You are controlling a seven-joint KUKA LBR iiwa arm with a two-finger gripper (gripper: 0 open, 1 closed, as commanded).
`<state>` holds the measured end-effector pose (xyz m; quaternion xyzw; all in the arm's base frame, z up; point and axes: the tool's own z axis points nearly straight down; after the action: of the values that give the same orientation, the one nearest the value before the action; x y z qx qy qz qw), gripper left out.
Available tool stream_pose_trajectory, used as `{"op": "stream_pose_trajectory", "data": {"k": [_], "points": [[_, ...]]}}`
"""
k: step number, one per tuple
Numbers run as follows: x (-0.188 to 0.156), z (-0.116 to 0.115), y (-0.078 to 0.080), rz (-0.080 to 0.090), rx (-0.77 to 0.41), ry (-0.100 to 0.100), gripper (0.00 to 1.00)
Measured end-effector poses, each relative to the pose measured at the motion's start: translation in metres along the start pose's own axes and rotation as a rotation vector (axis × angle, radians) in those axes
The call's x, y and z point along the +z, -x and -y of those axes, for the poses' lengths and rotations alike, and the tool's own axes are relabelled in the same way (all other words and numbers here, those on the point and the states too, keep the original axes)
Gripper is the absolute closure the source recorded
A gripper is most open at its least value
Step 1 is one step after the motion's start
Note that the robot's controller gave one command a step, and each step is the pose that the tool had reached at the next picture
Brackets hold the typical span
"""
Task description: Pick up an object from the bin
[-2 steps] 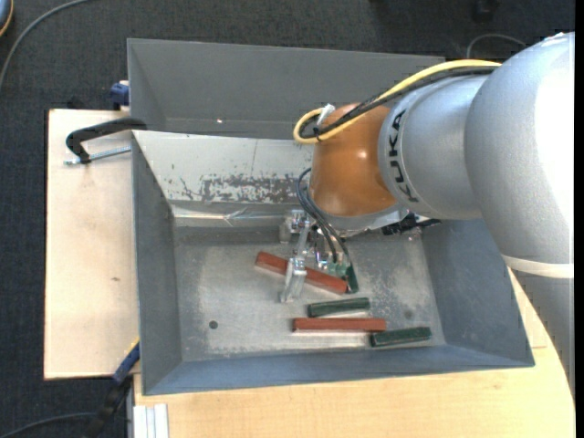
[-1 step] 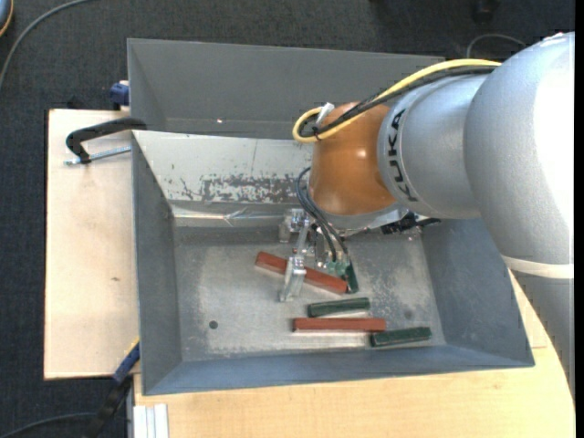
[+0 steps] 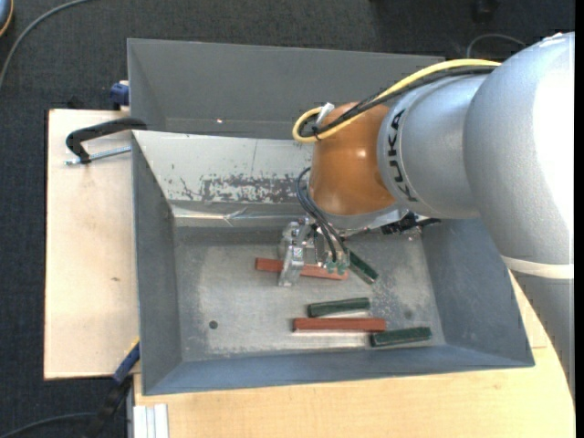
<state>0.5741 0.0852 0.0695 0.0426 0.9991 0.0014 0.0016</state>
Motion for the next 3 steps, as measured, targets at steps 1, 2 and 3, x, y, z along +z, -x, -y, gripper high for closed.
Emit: {"op": "stream_pose_trajectory", "data": {"k": [1, 2, 3], "points": [[-0.012, -0.001, 0.001, 0.003, 0.0, 0.001, 1.0], [-0.074, -0.002, 0.004, 0.009, 0.0, 0.002, 1.0], [-0.107, -0.003, 0.006, 0.006, -0.001, 0.001, 1.0]]}}
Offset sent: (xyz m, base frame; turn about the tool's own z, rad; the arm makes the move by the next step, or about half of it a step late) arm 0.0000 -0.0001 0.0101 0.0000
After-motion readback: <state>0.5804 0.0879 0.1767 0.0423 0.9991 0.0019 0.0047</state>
